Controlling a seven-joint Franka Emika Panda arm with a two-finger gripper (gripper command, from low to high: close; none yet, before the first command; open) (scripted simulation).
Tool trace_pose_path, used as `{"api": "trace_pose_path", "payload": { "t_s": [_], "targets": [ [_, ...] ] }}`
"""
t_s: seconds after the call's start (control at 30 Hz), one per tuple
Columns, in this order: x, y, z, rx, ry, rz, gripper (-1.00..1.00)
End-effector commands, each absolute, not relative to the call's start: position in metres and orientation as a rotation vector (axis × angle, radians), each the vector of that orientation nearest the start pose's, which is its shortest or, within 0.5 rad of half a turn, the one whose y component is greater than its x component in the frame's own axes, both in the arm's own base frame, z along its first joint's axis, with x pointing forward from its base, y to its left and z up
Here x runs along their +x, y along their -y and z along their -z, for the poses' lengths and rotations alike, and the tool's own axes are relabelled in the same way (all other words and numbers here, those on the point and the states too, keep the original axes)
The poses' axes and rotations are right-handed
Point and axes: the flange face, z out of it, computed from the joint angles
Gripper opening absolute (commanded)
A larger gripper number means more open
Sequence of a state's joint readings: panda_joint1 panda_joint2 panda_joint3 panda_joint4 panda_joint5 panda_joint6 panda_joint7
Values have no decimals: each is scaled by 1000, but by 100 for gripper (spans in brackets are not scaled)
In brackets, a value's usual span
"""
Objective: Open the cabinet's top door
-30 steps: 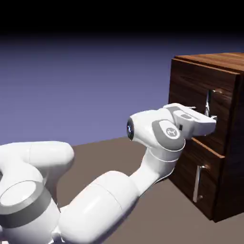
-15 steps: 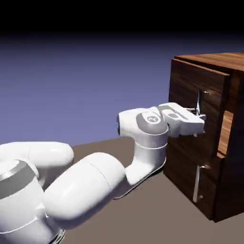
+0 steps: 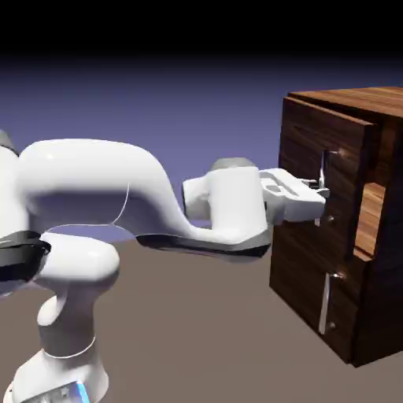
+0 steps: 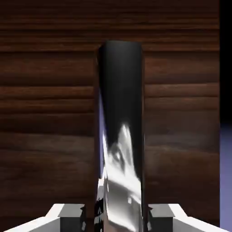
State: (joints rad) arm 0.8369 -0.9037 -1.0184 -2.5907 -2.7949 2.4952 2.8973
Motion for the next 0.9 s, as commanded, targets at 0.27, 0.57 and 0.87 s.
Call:
{"api": "trace_pose_path", "payload": {
  "t_s": [0.27,0.57,0.87],
  "targets": [
    [361,43,-453,-1696,-1158,2018,-100],
    [332,2,-453,-1652,-1326,2106,-100],
    [306,-53,-453,-1584,-1534,2206,-100]
  ]
}}
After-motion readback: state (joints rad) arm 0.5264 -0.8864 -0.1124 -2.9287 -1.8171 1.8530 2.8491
